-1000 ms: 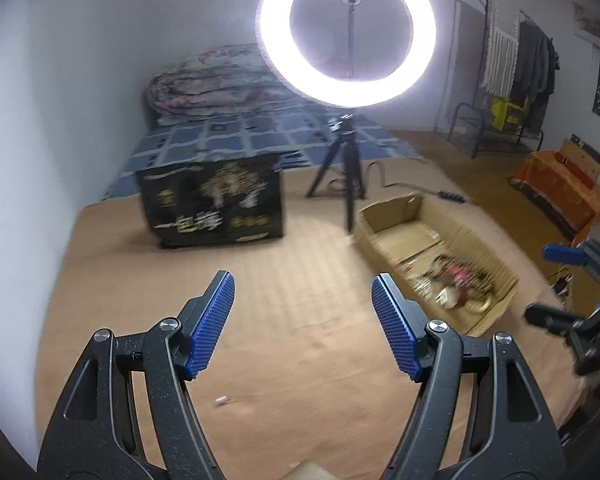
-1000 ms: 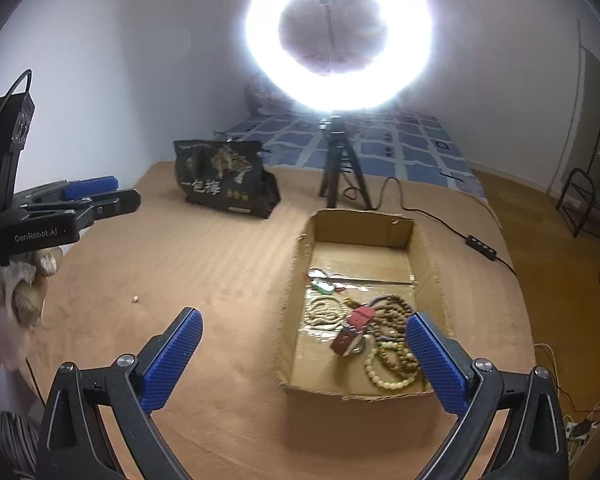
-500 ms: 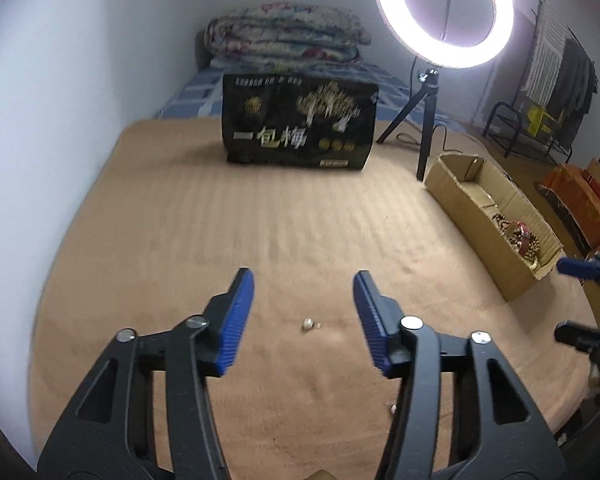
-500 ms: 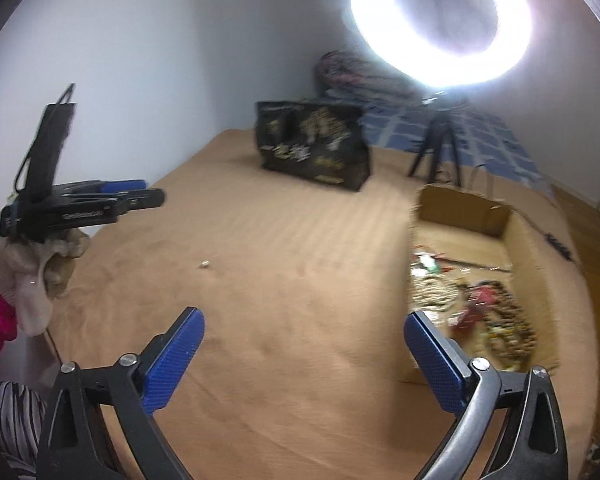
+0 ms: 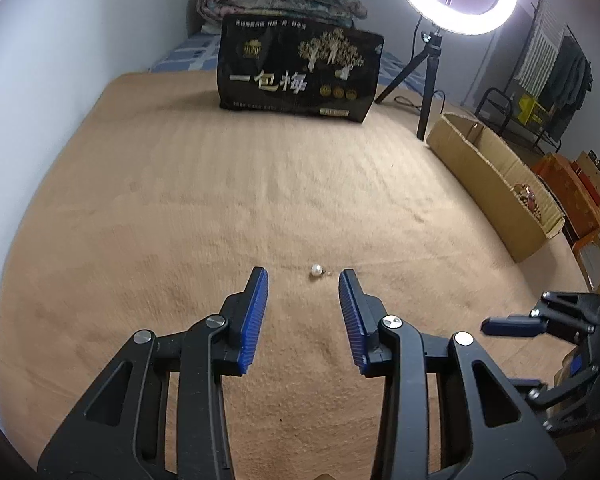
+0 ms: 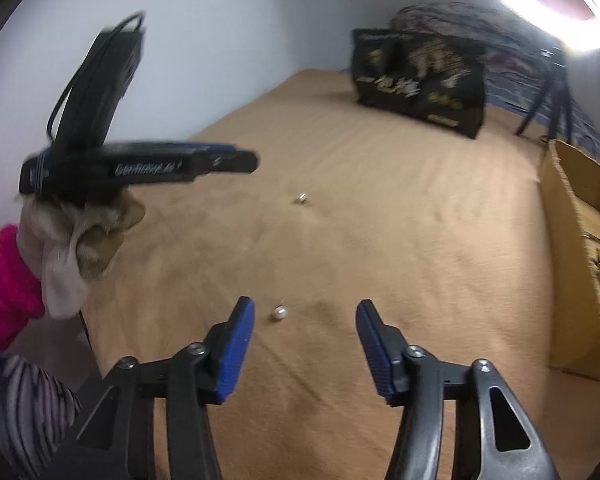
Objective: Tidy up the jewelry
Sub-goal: 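Grasp one pearl earring with the right tool while the left grasps the other pearl earring, then carry the pearl earring with the left tool while the right carries its earring over the box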
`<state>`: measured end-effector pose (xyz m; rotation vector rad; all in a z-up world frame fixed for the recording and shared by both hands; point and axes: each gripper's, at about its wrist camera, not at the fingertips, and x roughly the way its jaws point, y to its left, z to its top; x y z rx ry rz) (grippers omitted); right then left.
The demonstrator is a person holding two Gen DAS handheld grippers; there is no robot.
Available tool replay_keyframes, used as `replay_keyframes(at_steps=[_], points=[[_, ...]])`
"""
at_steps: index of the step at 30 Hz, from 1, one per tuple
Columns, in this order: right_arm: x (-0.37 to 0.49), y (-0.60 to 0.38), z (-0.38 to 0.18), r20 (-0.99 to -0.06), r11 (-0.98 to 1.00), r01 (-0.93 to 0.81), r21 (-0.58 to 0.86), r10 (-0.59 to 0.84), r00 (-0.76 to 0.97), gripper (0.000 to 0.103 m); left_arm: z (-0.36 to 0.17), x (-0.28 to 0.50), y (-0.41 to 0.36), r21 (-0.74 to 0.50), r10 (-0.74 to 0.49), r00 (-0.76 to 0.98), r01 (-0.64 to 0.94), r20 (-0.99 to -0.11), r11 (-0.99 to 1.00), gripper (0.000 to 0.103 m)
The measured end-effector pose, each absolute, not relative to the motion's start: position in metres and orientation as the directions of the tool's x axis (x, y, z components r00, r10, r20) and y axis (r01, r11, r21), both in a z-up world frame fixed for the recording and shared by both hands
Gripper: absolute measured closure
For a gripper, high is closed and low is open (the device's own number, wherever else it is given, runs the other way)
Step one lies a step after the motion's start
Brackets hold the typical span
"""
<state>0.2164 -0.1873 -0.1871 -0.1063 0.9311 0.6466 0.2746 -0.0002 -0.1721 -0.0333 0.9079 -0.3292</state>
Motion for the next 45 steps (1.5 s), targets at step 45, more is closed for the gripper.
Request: replay_keyframes(at_steps=[45], points=[[0.22,-0.16,-0.222,-0.811,0.796,-0.598,0.093,0.409,0.419,0.097,-0.224,0.311,-0.037,-0.11,-0.257,0.521,0.297,-0.814,0.949,0.094]])
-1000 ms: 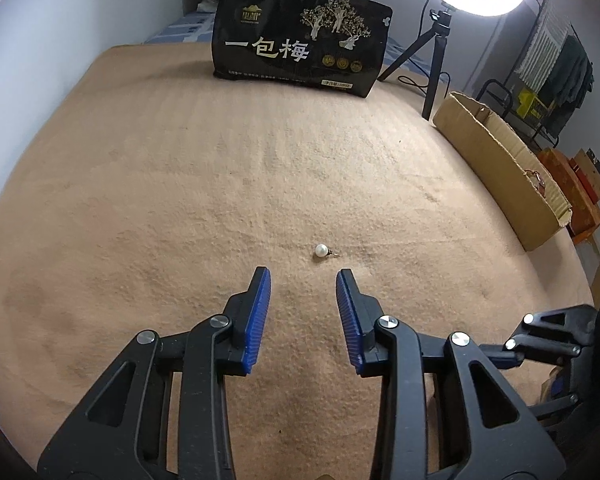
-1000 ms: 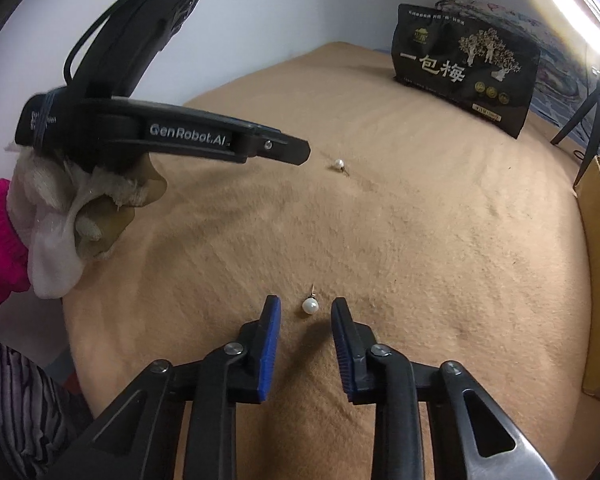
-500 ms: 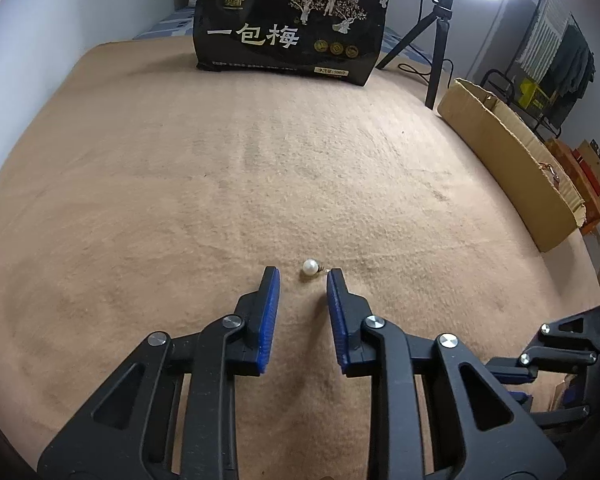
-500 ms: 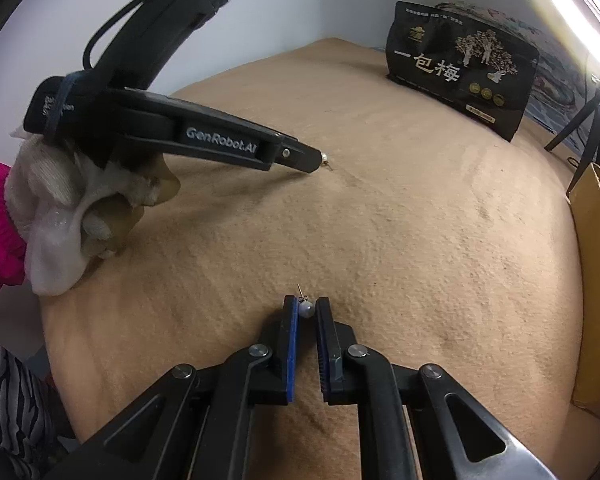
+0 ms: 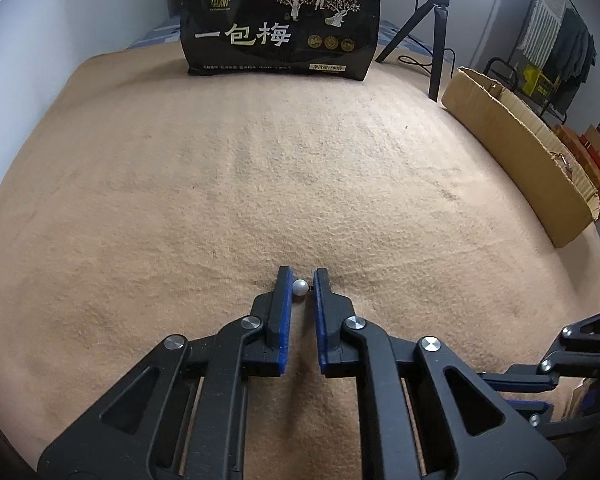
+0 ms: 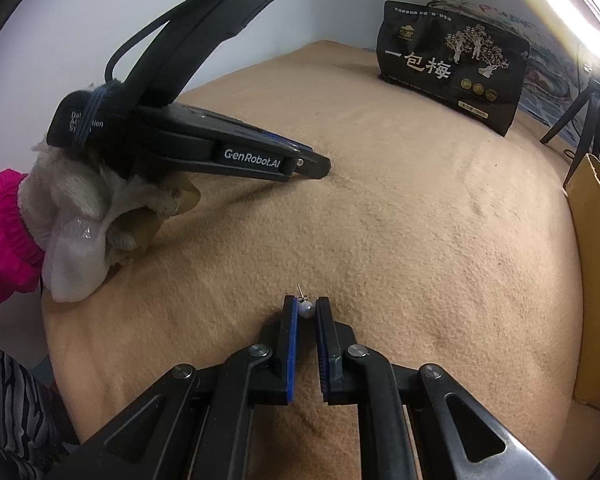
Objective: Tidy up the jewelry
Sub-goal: 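Carry the pearl earring with the left tool while the right carries its earring over the box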
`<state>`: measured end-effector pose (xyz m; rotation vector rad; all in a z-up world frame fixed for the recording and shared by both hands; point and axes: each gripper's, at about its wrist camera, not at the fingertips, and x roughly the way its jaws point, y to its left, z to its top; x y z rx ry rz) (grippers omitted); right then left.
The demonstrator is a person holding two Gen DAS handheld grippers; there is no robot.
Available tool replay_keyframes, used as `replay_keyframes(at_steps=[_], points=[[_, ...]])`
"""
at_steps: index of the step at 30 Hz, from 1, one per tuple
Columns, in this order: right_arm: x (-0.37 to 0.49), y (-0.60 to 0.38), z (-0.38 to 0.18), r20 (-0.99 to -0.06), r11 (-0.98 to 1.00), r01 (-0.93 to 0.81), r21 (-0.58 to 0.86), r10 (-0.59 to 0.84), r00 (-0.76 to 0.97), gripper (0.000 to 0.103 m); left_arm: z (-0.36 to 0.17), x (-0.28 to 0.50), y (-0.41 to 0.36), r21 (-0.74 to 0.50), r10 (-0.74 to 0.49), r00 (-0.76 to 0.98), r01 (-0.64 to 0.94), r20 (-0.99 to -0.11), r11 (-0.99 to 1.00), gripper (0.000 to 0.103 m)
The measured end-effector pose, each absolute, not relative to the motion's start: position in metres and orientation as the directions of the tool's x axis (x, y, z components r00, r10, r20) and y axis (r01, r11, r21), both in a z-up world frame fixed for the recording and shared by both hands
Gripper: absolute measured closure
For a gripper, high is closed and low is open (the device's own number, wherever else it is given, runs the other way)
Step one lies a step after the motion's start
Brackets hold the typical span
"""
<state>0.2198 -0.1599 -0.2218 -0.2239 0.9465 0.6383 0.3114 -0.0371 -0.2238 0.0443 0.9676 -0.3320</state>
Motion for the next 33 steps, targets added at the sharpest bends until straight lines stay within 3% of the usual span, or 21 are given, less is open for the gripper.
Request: replay_keyframes(at_steps=[17,33], points=[[0.201,-0.193,-0.179,-0.756,0.826,-0.558,0.08,0.415,0.507,0.097,-0.178,0.292,-0.019,-0.127,-0.259,0.601,0.253,-0.756,0.959,0.094],[0.204,-0.304,-0.107,-0.649,0.93,-0.363,0.051,0.307,0.696,0.097,-0.107,0.291,-0.077,-0.197,-0.386,0.664,0.344,-0.641,0.918,0.094]])
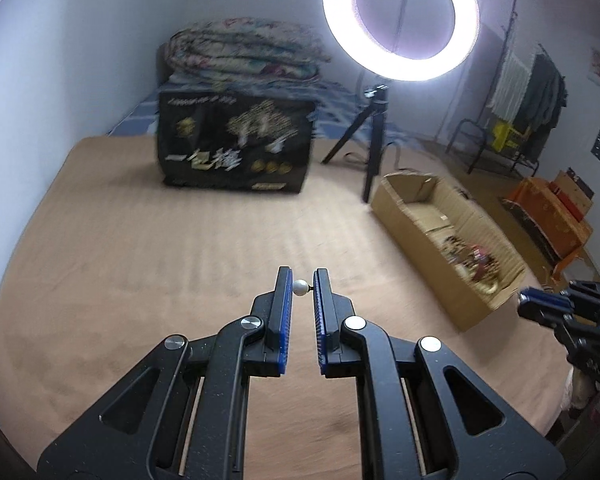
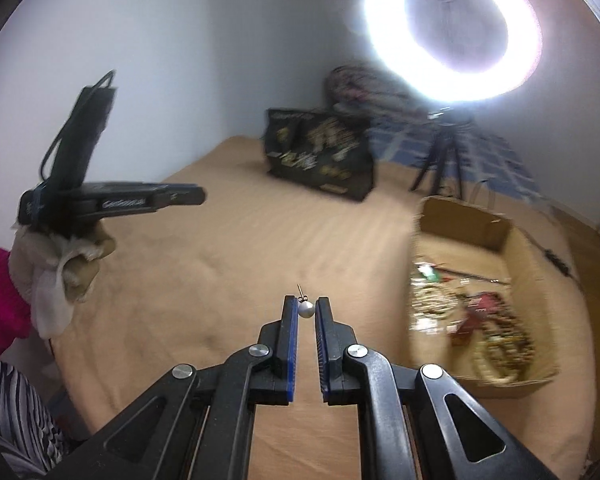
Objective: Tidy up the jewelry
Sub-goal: 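Carry the pearl earring with the left tool while the right carries its earring over the box, then open the left tool dropping its earring while the right releases its earring into the box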
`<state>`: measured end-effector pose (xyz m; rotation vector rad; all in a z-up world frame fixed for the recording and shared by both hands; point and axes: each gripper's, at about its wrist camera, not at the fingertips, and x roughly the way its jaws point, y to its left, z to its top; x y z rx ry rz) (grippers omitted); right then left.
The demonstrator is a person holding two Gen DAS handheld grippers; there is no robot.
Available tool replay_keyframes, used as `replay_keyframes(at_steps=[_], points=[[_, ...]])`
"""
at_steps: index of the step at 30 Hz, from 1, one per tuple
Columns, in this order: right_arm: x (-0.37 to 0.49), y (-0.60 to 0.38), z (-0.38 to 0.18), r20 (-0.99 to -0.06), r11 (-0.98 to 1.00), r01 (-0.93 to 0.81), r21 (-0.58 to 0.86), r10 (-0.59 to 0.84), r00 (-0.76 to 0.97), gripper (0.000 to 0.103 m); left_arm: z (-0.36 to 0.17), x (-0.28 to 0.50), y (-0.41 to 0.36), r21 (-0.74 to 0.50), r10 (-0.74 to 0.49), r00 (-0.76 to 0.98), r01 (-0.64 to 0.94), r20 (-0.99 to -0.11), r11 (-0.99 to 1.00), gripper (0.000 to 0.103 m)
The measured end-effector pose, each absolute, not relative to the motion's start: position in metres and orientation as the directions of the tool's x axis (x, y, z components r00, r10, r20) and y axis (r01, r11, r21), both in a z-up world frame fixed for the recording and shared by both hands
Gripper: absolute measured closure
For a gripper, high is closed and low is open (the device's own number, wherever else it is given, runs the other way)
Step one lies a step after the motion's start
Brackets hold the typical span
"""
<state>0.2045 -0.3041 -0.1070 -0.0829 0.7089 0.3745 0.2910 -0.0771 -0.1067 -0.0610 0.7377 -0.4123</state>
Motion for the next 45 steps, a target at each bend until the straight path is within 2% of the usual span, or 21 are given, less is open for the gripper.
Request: replay_keyframes(at_steps=[10,20,28,45], points=[[0.232,-0.383,-0.081,-0.615,0.972,-0.233,0.031,0.202,0.762,0.097,-0.077,0.297,-0.144,-0.212,-0.464,0.659,0.429,-0.592,0.878,0.094],[0.276,-0.423,-0.082,-0.624,0.985,-0.171,-0.01,0.127,0.771,0.097,-0.072,0.312,-0.207,-0.206,-0.504,0.64,0.483,-0.579,0.851,0.094],[0.315,-0.436,-0.09,-0.63,0.988,-0.153,0.011,0.125,0.766,0.097,-0.078,0.334,-0.244,-0.246,-0.528,0.615,0.486,-0.586,0.838,0.095],[0.375,-0.459,-0.123,-0.673,0.988,-0.119,0.097,0.153,0.723,0.097,-0.104,0.346,-0.291,-0.206,-0.516,0.582,0.515,-0.629,0.832,0.094]])
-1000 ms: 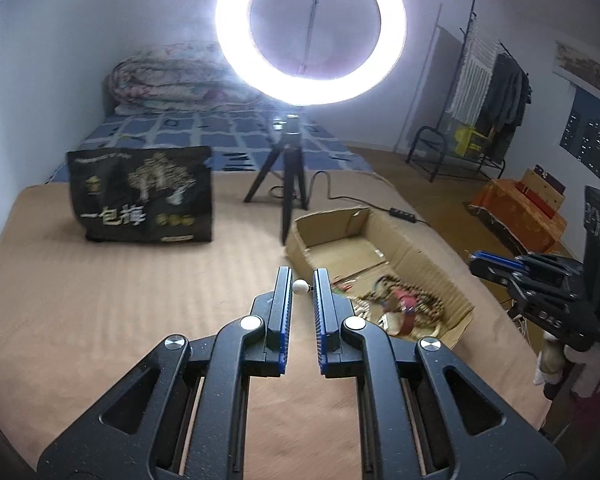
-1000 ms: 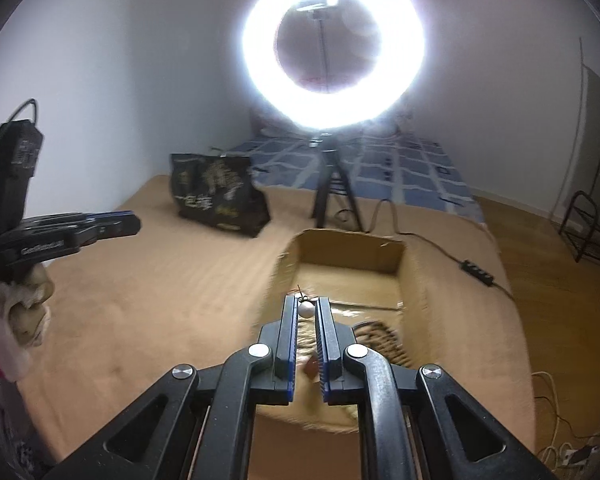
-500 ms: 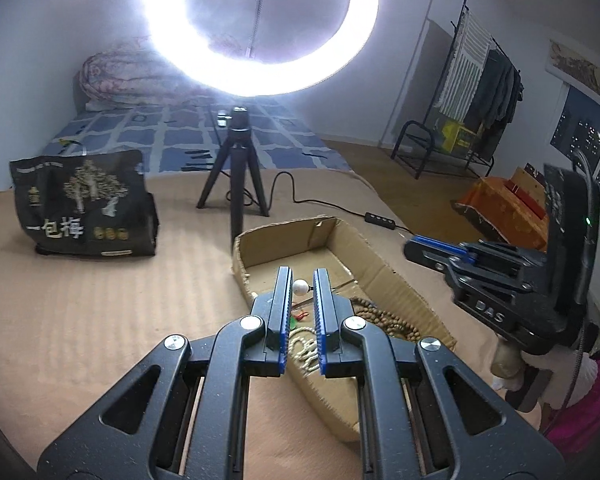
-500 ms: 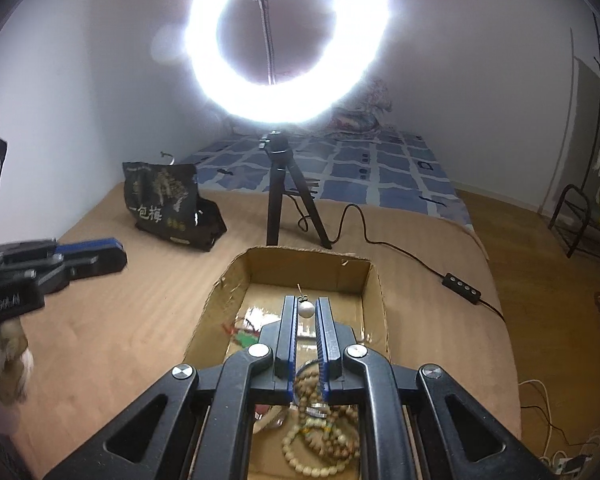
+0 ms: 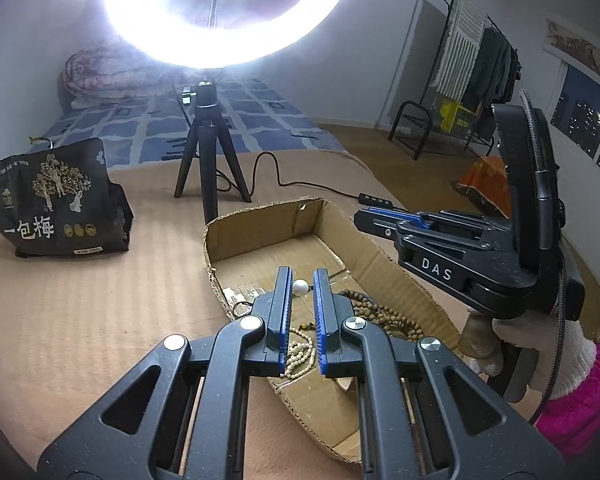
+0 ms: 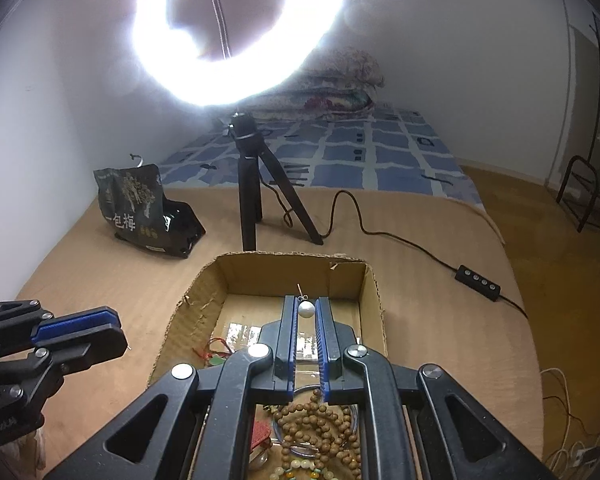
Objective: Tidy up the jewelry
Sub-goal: 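Open the left tool dropping its earring while the right releases its earring into the box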
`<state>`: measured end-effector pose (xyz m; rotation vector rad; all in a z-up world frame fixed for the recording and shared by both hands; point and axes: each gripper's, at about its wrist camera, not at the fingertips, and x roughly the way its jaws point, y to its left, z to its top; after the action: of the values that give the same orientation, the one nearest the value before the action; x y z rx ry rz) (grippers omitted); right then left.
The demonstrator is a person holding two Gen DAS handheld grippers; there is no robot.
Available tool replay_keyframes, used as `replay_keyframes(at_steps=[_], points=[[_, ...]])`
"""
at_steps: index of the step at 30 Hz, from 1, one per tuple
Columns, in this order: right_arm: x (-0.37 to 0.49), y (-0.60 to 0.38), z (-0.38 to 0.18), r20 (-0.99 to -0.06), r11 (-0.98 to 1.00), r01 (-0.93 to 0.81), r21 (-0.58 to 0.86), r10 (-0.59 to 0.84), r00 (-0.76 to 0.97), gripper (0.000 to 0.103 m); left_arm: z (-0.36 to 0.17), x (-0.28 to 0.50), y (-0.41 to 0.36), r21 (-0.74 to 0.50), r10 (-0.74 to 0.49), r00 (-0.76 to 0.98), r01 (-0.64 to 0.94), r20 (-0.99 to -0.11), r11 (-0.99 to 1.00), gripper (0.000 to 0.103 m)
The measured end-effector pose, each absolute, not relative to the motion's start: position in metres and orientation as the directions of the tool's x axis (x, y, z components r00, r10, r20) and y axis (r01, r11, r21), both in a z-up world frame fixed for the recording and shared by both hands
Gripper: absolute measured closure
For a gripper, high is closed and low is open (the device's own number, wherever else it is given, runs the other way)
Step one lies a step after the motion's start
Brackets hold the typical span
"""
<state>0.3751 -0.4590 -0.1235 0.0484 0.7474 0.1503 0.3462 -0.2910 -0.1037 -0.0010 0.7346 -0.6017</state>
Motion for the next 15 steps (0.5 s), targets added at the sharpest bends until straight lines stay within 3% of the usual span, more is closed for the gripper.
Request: replay_keyframes(at_steps=[5,10,11,12,14,15], points=[[0.377,-0.463,-0.125,-0.672,0.987,-0.111,0.114,0.159,0.723,0.094,-0.103,0.346,-0.295,-0.184,-0.507,0.587,0.522,-0.631,0.833,0.094],[0.374,-0.464,-0.122,-0.658,0.986,-0.098,0.132,0.161,0.736,0.066,-0.102,0.342,-0.296,-0.155,-0.493,0.604,0.523,-0.625,0.838,0.094],[0.374,-0.464,-0.121,-0.658,0.987,-0.09,0.13,0.154,0.737,0.054,-0.101,0.342,-0.296,-0.154,-0.492,0.605,0.523,-0.626,0.838,0.088],[0.373,-0.464,-0.12,-0.655,0.989,-0.08,0.126,0.143,0.742,0.034,-0.101,0.341,-0.296,-0.153,-0.491,0.607,0.522,-0.625,0.839,0.071],[0.37,-0.464,-0.117,-0.637,0.991,-0.063,0.118,0.124,0.761,0.015,-0.1,0.34,-0.294,-0.146,-0.483,0.624,0.511,-0.614,0.847,0.045],[0.369,-0.465,-0.115,-0.629,0.991,-0.059,0.118,0.121,0.768,0.012,-0.099,0.339,-0.292,-0.147,-0.484,0.633,0.509,-0.604,0.848,0.039]])
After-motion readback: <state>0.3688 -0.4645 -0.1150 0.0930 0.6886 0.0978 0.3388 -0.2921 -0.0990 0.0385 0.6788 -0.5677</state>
